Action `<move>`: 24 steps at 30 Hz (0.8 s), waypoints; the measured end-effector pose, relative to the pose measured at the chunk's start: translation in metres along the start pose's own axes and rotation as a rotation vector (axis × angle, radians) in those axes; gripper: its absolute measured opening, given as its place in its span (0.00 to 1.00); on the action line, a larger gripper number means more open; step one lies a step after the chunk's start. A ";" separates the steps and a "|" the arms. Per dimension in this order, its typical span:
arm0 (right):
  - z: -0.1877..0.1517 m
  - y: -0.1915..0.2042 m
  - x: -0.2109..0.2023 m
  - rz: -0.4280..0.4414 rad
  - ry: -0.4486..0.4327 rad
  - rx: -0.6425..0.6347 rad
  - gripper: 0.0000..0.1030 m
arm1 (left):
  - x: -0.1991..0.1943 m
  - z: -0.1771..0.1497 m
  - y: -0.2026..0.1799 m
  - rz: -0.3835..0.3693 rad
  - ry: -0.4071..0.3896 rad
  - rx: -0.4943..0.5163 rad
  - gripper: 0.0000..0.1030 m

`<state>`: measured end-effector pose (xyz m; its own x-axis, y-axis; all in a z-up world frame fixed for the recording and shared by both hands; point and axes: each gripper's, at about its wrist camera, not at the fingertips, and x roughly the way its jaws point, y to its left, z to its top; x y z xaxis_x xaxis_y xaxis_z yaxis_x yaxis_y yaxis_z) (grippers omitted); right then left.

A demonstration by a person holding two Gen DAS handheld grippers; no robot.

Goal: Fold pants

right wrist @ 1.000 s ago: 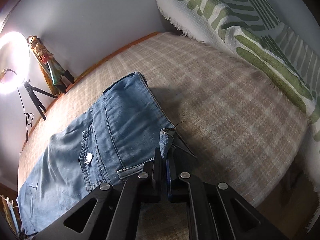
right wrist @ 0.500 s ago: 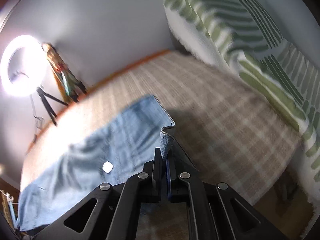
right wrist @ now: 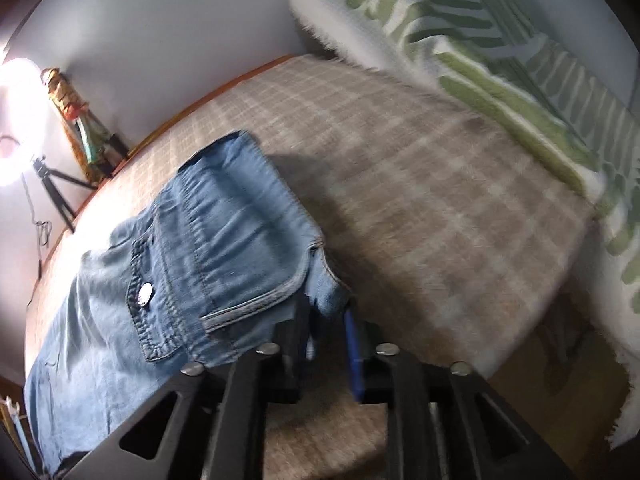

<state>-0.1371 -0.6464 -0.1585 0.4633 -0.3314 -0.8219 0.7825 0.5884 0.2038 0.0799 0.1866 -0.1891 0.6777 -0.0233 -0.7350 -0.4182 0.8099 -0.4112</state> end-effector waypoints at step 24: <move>0.071 0.180 0.017 0.454 -0.042 -0.509 0.65 | 0.013 -0.005 -0.291 -0.371 0.114 0.620 0.38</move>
<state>0.0413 -0.5981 -0.0980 0.7232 0.0084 -0.6906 0.2183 0.9459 0.2400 0.2075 -0.0518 -0.0815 0.6271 -0.3944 -0.6717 0.2690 0.9189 -0.2885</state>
